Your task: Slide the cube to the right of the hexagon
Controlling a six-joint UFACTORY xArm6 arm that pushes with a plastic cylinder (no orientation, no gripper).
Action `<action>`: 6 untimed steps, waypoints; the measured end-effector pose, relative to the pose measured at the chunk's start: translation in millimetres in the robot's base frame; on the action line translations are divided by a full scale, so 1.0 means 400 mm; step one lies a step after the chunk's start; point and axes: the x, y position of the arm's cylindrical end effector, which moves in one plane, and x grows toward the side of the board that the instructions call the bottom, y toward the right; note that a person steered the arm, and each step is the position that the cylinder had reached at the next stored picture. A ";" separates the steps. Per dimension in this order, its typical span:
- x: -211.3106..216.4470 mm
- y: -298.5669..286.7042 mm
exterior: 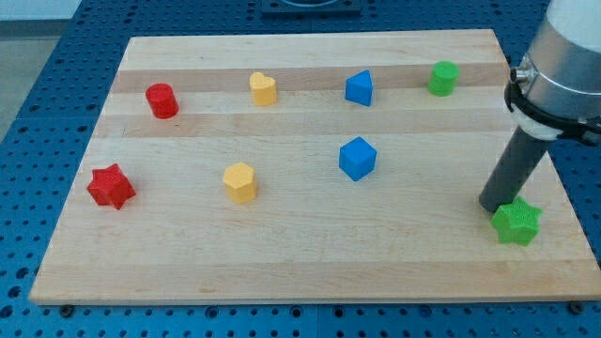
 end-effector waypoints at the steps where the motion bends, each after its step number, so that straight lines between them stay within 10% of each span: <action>1: -0.127 -0.098; 4: -0.202 -0.490; 6: -0.163 -0.423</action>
